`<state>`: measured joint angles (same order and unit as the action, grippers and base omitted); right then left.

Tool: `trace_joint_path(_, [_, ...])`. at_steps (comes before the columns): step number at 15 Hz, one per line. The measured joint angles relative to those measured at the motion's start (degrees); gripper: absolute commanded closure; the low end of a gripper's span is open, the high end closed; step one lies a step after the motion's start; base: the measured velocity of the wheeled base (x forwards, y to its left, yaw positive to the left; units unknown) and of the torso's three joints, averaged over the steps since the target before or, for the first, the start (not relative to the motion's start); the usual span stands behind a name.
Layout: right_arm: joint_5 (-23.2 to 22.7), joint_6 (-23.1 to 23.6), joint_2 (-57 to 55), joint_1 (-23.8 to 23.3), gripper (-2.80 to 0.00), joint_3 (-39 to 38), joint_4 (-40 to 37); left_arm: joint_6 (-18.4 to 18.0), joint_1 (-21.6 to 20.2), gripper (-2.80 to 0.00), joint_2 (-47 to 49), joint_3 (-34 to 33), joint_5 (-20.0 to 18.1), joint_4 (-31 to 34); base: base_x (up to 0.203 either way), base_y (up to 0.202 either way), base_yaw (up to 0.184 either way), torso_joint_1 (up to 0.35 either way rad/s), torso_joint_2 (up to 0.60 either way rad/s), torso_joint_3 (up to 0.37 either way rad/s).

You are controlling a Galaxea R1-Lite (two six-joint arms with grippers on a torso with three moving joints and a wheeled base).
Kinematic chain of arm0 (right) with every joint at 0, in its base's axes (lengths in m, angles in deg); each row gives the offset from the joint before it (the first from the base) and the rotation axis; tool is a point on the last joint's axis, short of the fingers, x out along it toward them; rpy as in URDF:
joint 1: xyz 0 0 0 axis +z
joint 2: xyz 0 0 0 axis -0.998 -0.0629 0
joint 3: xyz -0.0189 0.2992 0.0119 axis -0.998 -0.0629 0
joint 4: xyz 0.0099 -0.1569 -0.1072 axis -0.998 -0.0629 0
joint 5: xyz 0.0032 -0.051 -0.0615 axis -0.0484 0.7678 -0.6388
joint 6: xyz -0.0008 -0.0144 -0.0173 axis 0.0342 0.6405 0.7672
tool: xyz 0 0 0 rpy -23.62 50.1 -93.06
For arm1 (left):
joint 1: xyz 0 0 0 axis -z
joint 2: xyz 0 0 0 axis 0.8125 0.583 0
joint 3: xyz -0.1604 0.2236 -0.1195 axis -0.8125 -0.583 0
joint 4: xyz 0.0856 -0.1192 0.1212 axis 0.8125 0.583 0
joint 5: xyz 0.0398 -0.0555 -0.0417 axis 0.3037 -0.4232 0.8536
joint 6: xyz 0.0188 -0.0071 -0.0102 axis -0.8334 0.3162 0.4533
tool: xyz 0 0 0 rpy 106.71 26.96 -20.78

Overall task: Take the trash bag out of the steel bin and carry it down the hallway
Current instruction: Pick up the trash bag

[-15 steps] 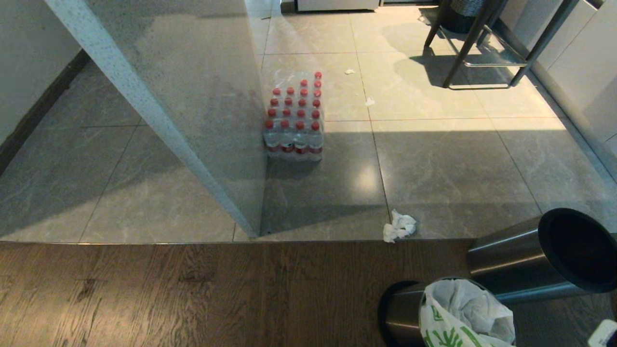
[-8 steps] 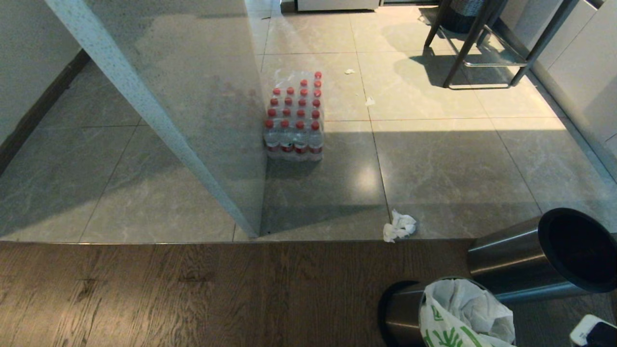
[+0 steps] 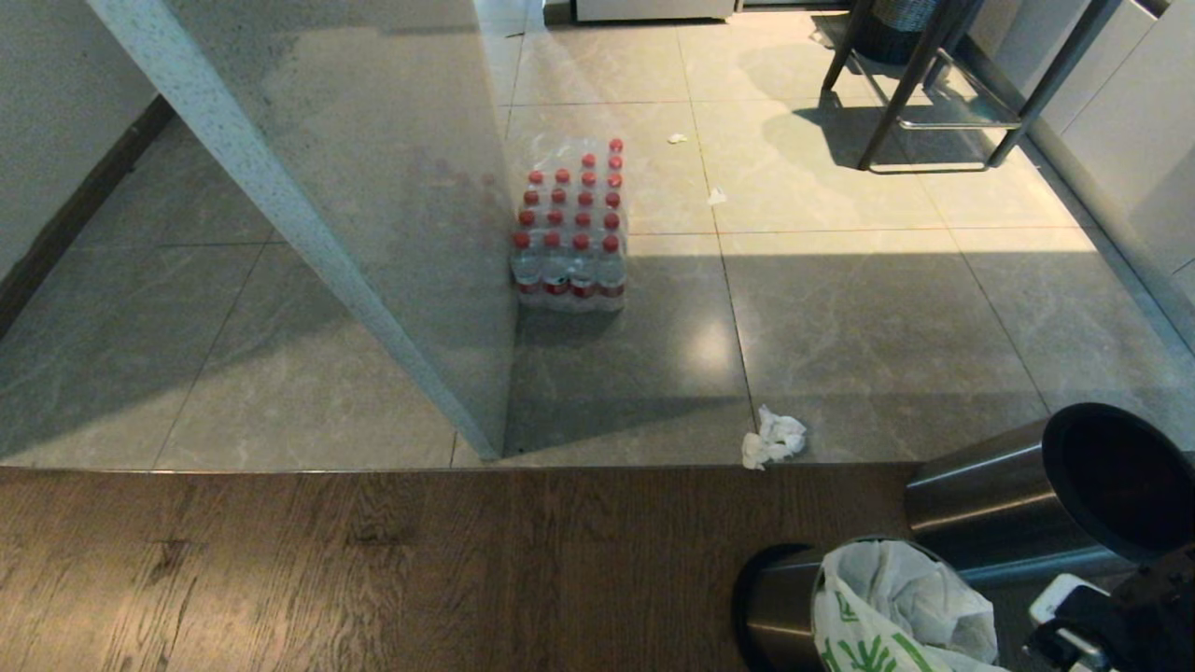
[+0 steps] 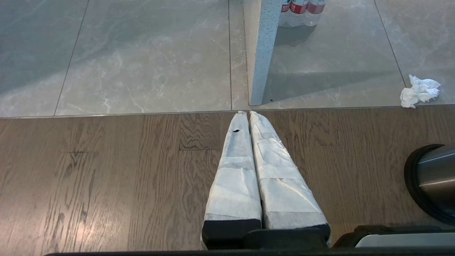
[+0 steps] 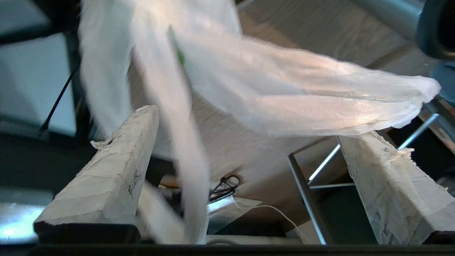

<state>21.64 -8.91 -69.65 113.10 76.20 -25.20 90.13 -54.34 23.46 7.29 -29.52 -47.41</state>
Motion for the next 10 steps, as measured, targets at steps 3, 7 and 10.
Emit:
trace_joint_path(3, [0.2,0.5,-2.9,0.0,-2.80,-1.1,0.8,0.0,0.0,0.00,0.0,0.0,0.0,0.0,0.000,0.000,0.000,0.000,0.00,0.000])
trace_joint_path(7, [0.3,1.2,-3.9,0.1,-2.80,-2.7,1.0,0.0,0.0,0.00,0.0,0.0,0.0,0.0,0.000,0.000,0.000,0.000,0.00,0.000])
trace_joint_path(10, [0.4,3.4,-4.4,0.1,-2.80,-3.3,2.8,0.0,0.0,0.00,0.0,0.0,0.0,0.0,0.000,0.000,0.000,0.000,0.00,0.000])
